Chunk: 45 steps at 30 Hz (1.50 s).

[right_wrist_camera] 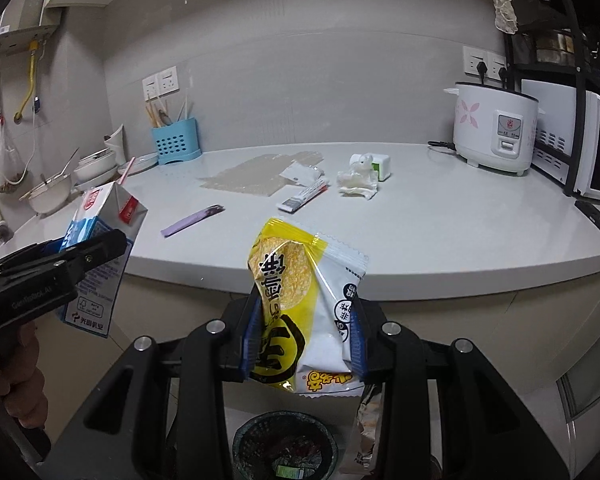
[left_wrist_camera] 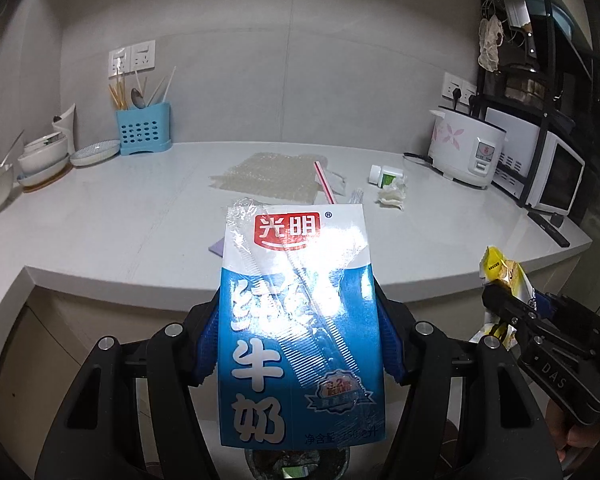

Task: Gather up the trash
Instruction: 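Carry the milk carton and yellow snack bag down over the trash bin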

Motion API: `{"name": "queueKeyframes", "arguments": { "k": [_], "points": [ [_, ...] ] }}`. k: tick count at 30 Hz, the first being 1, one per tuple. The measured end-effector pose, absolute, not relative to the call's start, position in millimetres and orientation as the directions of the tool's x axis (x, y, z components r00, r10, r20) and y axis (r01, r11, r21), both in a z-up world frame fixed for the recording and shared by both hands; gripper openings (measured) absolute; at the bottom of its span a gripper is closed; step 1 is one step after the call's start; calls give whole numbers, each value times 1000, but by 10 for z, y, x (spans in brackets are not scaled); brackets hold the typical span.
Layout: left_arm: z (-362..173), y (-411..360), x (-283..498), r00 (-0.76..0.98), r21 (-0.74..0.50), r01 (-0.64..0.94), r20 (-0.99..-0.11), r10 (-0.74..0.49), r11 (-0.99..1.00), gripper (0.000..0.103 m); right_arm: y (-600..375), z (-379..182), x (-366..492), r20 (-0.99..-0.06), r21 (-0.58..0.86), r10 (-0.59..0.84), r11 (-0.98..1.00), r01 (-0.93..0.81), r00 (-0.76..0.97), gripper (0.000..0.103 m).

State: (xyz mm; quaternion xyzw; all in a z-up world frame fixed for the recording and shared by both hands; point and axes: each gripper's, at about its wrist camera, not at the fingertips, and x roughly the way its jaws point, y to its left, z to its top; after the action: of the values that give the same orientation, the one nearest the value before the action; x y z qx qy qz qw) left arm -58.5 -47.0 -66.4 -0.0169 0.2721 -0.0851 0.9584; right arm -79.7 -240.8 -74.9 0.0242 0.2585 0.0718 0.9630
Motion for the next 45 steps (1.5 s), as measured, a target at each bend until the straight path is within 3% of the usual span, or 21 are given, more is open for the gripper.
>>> {"name": "queueKeyframes", "arguments": {
  "k": [7, 22, 26, 39, 45],
  "points": [
    [-1111, -391, -882, 830, -39, 150, -538, -147, 988, 62, -2184, -1161, -1072, -505, 54, 180, 983, -177, 844, 34],
    [-2534, -146, -863, 738, -113, 118, -655, -163, 987, 62, -1917, -2507, -985, -602, 104, 230, 972, -210, 765, 34],
    [-2911, -116, -826, 721, -118, 109, -674, -160, 987, 62, -1811, -2826, -945, -616, 39, 197, 975, -220, 763, 34],
    [-4224, -138, -487, 569, -177, 55, -803, -176, 983, 62, -1840, -3919, -503, -740, 76, 154, 986, -145, 654, 34],
    [-4594, -169, -292, 509, -184, 71, -839, -195, 980, 62, -1871, -4295, -289, -790, 89, 140, 990, -114, 597, 34]
  ]
}}
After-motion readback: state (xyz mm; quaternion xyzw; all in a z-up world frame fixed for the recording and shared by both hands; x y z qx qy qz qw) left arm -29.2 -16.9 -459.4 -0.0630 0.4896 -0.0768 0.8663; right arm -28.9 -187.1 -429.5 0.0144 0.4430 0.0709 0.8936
